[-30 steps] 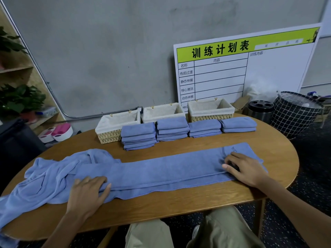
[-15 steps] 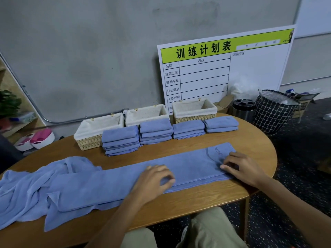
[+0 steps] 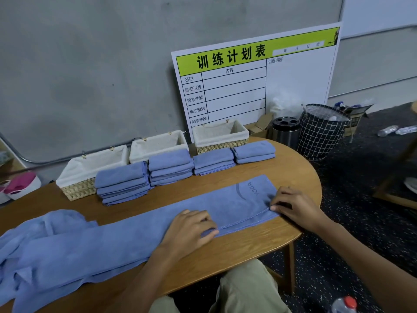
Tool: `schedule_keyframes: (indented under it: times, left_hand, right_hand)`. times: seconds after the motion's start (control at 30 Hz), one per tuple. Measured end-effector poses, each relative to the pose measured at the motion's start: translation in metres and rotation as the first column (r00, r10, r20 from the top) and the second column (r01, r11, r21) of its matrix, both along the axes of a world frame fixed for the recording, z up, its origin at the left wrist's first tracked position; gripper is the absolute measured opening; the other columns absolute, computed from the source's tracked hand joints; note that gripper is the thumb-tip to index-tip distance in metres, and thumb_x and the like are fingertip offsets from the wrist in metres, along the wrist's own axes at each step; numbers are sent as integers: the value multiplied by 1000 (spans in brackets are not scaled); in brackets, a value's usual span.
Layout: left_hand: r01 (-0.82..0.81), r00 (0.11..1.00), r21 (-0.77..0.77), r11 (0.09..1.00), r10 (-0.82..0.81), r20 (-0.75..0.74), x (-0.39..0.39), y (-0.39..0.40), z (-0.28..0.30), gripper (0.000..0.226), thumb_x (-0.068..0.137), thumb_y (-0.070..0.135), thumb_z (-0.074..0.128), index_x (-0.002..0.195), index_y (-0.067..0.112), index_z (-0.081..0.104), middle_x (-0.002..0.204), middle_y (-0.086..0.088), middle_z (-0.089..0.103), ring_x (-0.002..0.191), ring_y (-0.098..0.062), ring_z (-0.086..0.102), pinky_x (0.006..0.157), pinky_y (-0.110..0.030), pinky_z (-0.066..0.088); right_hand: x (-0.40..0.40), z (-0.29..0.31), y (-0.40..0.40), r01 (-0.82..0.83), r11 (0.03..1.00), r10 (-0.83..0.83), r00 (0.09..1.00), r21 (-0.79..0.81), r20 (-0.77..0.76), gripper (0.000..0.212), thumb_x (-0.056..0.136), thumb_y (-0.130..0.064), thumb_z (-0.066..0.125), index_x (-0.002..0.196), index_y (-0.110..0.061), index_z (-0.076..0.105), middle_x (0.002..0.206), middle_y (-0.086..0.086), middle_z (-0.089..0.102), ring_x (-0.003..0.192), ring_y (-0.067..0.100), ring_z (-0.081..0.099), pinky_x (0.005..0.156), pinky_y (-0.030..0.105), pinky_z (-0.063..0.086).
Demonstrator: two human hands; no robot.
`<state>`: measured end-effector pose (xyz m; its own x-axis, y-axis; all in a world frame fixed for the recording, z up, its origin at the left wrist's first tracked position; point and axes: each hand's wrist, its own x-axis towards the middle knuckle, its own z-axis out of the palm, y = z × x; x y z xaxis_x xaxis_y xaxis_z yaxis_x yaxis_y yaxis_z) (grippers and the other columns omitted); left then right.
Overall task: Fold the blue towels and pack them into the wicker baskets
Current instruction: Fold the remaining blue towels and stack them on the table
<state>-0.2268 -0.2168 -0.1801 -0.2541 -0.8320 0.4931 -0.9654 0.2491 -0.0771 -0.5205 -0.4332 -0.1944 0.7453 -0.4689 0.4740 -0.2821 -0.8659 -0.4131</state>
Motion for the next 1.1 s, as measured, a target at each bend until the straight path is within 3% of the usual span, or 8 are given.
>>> schedule_keyframes:
  times: [0.27,0.4,0.67,0.77,0.83,0.93,1.0,1.1]
  left_hand:
    - [-29,991,-102,994,15,-135,-5,5,15,18,100,33,56,90,27,70,87,16,64,71,-3,58,53,-19,41]
    - [8,997,-12,1000,-9,-76,-4,10,8,20,99,36,54,86,30,68,85,16,61,70,-2,59,51,-21,43]
    - [-5,1000,133,991,8,-23,-4,9,6,22,96,50,52,88,35,66,88,17,59,72,-2,59,51,-23,44]
    - [-65,985,139,988,87,-152,-11,-3,16,32,101,50,43,92,33,68,92,18,62,79,-4,60,58,-29,49]
    - [-148,964,168,975,181,-198,-19,-18,21,39,99,52,36,108,33,69,111,20,63,100,-7,60,78,-27,49]
    - [-261,924,444,857,355,-141,-35,-36,13,60,95,69,24,148,45,40,161,17,25,150,-12,19,120,-43,17]
    - [-297,915,569,767,399,-60,-42,-40,4,61,98,70,24,155,51,15,166,19,-5,154,-14,-11,123,-54,-3]
    - [-314,913,603,734,407,-20,-41,-44,2,65,96,73,24,155,53,3,165,20,-16,152,-15,-21,121,-58,-9]
  right_hand:
    - [0,21,8,7,1000,-9,993,21,119,13,90,-35,65,93,-24,73,94,-17,60,82,5,62,68,28,51]
    - [-7,16,19,-51,991,57,997,-127,44,19,95,-39,61,93,-24,73,96,-20,58,83,-2,59,70,19,48]
    - [-12,8,20,95,965,-108,993,-244,-41,44,99,-58,41,84,-29,71,87,-18,60,77,5,51,67,30,46]
    - [-7,13,18,236,936,-246,969,-261,-5,59,100,-64,27,67,-29,61,71,-18,51,70,7,42,63,31,37]
    - [-1,19,16,322,913,-331,944,-251,9,58,99,-65,24,59,-30,49,63,-16,45,67,9,39,63,30,32]
    - [18,34,14,373,903,-381,925,-215,5,52,98,-59,32,56,-30,41,58,-12,42,64,13,40,59,30,31]
    - [39,41,15,363,921,-361,932,-141,39,49,100,-53,38,59,-26,45,63,-10,45,62,14,44,54,30,30]
    - [77,47,19,294,955,-298,949,46,106,25,100,-31,53,80,-19,61,85,-4,55,70,18,54,57,32,39]
